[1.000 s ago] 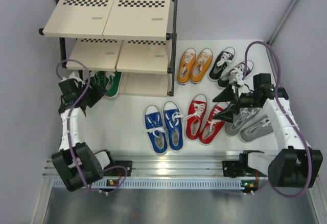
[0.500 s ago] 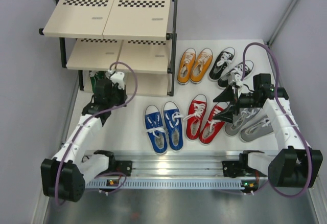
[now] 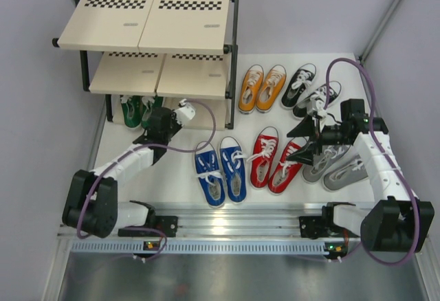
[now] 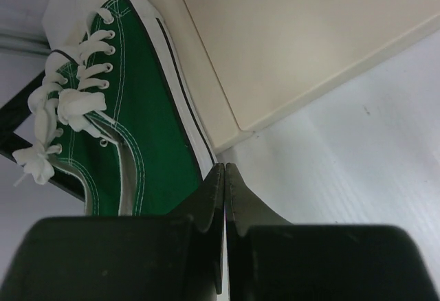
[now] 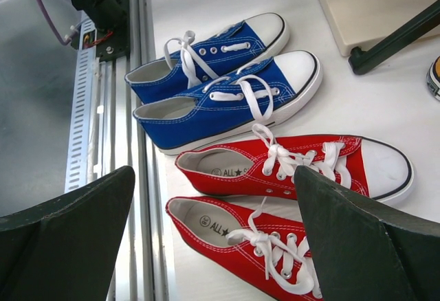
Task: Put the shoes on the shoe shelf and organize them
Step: Adjust the shoe shelf at the center of the board.
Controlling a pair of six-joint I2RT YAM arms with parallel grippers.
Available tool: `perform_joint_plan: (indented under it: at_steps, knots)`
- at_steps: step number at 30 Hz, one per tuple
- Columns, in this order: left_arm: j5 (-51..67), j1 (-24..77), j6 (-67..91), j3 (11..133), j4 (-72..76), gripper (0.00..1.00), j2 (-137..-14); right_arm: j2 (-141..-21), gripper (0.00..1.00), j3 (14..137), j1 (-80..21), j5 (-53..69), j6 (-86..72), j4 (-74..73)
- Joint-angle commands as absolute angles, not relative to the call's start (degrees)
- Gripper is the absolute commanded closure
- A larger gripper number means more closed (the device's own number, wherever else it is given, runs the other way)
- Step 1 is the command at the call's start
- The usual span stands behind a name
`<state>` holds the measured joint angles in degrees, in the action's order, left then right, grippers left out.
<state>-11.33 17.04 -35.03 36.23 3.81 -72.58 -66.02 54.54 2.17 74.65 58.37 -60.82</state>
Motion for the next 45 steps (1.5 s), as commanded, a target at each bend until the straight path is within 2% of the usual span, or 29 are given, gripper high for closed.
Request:
perform_joint_plan:
  at_steps: [1,5,13,19,34,45]
  knots:
    - [-14.3,17.4,-44.2,34.9,16.9,1.00,-75.9,-65.9,0.01,56.2,3.3,76.2,61.7,-60.7]
    - [-15.5,17.4,-46.6,35.0,22.8,1.00,-80.1,-66.3,0.01,56.3,3.3,76.3,62.4,-61.5]
    - [-15.6,17.3,-47.7,39.7,23.6,1.00,-91.9,-67.2,0.01,57.2,3.3,76.6,65.7,-64.8]
    - [-18.5,17.1,-47.4,41.5,23.9,1.00,-96.1,-67.7,0.00,57.6,3.3,76.7,67.1,-66.2]
    - [-23.3,13.2,-43.8,41.5,22.1,1.00,-97.0,-67.8,0.01,58.5,3.3,77.2,71.0,-69.9]
    - [-25.2,10.3,-41.9,42.4,20.5,0.89,-94.7,-67.7,0.01,58.8,3.3,77.4,72.6,-71.3]
